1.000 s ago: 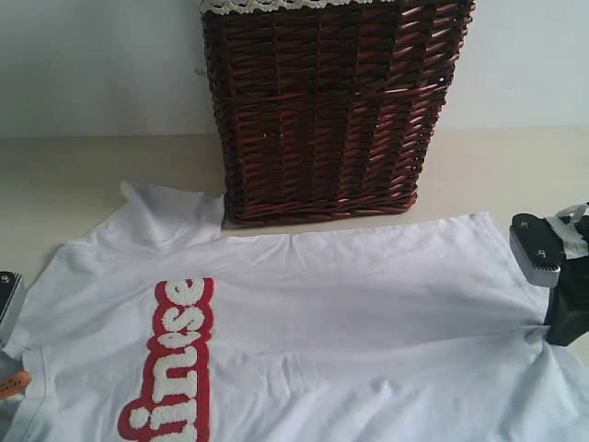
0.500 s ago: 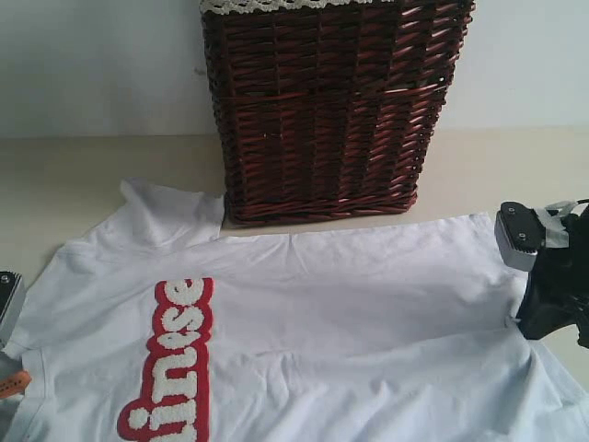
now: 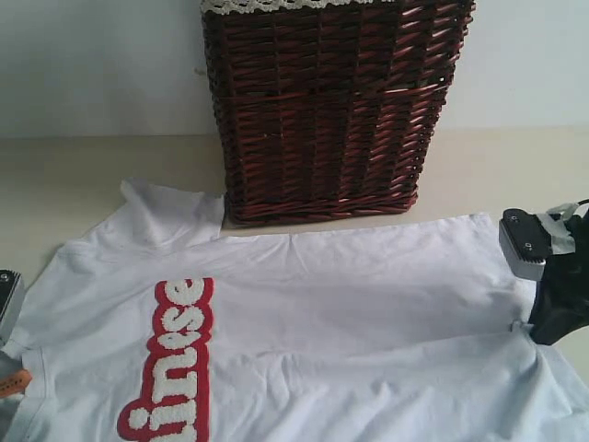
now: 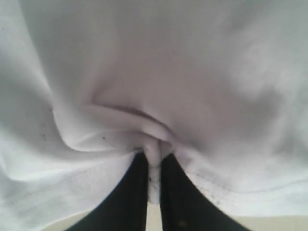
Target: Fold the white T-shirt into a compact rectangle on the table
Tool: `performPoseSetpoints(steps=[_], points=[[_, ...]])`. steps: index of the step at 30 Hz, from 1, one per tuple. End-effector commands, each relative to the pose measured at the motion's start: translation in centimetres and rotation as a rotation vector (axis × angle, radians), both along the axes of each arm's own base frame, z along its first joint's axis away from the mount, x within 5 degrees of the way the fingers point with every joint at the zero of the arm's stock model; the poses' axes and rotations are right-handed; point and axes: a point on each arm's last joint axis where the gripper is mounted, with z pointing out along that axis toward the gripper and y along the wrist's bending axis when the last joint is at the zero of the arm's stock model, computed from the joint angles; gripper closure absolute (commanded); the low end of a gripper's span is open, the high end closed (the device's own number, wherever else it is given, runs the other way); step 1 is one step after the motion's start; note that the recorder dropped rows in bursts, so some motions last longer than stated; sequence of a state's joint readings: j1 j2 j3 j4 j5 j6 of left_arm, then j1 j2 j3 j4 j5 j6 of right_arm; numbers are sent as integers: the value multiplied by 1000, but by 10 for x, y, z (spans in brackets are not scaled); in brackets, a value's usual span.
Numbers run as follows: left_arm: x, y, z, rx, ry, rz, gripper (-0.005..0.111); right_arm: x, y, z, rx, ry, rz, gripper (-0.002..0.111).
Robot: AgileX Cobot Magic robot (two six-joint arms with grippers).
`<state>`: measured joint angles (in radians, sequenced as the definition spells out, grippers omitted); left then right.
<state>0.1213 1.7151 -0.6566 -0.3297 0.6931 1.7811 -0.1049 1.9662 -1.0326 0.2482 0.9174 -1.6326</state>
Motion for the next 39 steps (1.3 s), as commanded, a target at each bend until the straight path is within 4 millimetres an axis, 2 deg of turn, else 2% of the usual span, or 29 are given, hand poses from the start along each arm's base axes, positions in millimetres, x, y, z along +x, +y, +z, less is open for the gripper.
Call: performPoseSetpoints(steps=[1,4,8,12,16,20,25,31,35,39], points=[[3,-2,5,-11,-49,50,107,-6,-8,-10,-87,43,47,108],[9,-2,27,-9,-135,70,107,-6,-8,2,-86,52,38,108],[16,-2,64,-14,-247,127,107,-2,-8,36,-100,-17,-16,108],[20,-1,100,-29,-342,295,107,-1,-9,93,-121,-179,-47,108],[18,3,135,24,-451,269,107,-12,-9,148,-149,-347,-62,108],[16,4,163,28,-463,289,107,-28,-11,181,-207,-464,-26,108],[26,4,204,0,-568,342,107,-42,-14,203,-258,-541,-6,108],[26,5,255,-3,-775,332,107,-51,-12,223,-258,-657,-28,108],[14,4,293,-4,-935,316,107,-60,-11,238,-266,-735,-36,108],[-9,-2,328,-59,-1061,324,107,-76,-7,254,-249,-796,-50,108]])
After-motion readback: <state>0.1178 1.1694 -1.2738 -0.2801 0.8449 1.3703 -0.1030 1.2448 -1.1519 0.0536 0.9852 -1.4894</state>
